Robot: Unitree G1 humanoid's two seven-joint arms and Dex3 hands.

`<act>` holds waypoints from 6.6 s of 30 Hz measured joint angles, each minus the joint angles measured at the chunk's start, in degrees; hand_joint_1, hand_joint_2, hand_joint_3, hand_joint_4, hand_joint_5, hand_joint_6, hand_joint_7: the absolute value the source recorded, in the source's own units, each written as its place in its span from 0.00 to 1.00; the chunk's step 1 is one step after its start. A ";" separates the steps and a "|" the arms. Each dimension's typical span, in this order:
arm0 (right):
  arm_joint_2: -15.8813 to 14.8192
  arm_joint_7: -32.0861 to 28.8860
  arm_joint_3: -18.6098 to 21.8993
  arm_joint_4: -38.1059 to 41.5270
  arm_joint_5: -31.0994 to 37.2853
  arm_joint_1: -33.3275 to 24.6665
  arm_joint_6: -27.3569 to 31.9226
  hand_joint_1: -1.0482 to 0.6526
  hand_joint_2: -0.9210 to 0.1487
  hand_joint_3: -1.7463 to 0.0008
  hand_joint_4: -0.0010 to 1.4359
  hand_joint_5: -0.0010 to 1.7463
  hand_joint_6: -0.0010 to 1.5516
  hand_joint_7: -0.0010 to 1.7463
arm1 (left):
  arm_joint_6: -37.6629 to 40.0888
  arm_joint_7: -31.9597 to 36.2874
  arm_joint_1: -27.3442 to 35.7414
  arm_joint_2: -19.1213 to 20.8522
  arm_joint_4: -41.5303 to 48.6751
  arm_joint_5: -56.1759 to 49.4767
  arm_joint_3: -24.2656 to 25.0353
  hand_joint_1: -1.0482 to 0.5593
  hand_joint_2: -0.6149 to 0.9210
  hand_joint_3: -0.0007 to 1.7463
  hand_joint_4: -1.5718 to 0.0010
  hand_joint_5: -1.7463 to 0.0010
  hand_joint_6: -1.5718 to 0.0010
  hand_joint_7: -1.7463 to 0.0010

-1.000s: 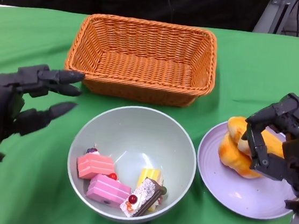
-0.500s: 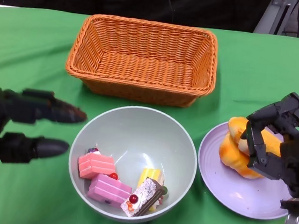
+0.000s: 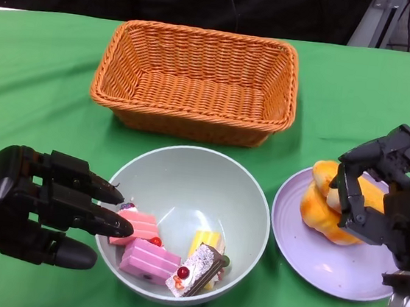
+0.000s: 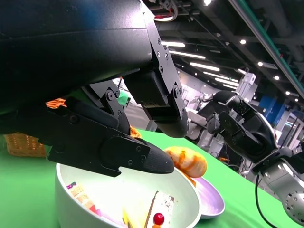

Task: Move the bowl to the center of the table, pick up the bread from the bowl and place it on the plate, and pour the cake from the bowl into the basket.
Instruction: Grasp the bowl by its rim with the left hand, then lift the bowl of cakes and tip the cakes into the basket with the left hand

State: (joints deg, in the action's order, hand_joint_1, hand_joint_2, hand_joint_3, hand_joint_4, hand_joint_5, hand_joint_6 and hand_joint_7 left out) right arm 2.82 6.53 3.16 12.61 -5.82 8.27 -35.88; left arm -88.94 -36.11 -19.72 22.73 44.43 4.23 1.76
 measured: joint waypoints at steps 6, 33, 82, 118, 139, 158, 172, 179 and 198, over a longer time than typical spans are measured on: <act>0.15 -0.02 -0.19 -0.06 0.24 -0.08 0.00 0.60 0.42 0.36 0.49 0.93 0.44 0.73 | -0.84 2.66 -0.21 0.39 -1.07 -8.27 2.11 0.30 1.00 0.15 0.49 0.61 0.29 0.98; 0.18 0.31 -1.78 -1.78 0.38 -2.14 -0.07 0.61 0.44 0.32 0.49 0.93 0.44 0.75 | -2.13 18.31 -1.07 0.23 -6.95 -41.61 9.51 0.27 1.00 0.07 0.51 0.54 0.29 0.98; 0.46 -1.76 -2.30 -4.08 3.12 -4.41 -0.89 0.58 0.48 0.33 0.48 0.92 0.43 0.77 | 28.71 43.83 0.86 12.60 -23.04 -58.87 -17.34 0.23 1.00 0.11 0.55 0.61 0.39 1.00; 0.64 -1.73 -2.46 -4.26 3.29 -5.03 -1.37 0.58 0.46 0.34 0.48 0.92 0.42 0.77 | 42.62 39.63 -1.48 12.78 -26.15 -60.38 -28.22 0.17 1.00 0.23 0.56 0.94 0.55 1.00; 0.68 -1.64 -2.44 -4.31 2.92 -5.04 -1.55 0.58 0.49 0.31 0.47 0.94 0.42 0.79 | 44.15 40.04 -1.24 13.57 -26.84 -61.48 -29.23 0.33 1.00 0.12 0.43 0.94 0.43 0.97; 0.69 -1.22 -2.46 -4.26 2.42 -5.27 -2.57 0.59 0.51 0.28 0.47 0.94 0.41 0.80 | 44.39 71.50 -6.20 9.51 -8.96 -71.74 -38.20 0.44 0.96 0.00 0.55 0.26 0.22 0.97; 0.79 -1.26 -2.47 -4.26 2.57 -5.38 -2.81 0.59 0.50 0.29 0.47 0.94 0.41 0.80 | 44.97 78.77 -8.95 8.01 -2.31 -71.39 -41.99 0.46 0.98 0.00 0.62 0.11 0.22 0.95; 0.82 -1.34 -2.48 -4.25 2.56 -5.43 -3.29 0.60 0.48 0.30 0.48 0.94 0.41 0.79 | 43.48 87.79 -9.24 6.23 2.80 -71.52 -43.41 0.49 0.97 0.00 0.60 0.07 0.45 0.49; 0.83 -1.73 -2.39 -2.90 2.81 -5.43 -4.54 0.59 0.48 0.31 0.50 0.93 0.42 0.78 | 38.05 104.74 -11.54 3.84 10.84 -71.66 -46.22 0.53 1.00 0.06 0.59 0.00 0.58 0.20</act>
State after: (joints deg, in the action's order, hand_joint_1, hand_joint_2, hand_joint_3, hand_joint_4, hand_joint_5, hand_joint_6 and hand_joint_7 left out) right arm 3.65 4.81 0.77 9.71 -3.01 2.84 -40.42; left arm -50.88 68.63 -31.27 26.57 55.27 -67.43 -44.46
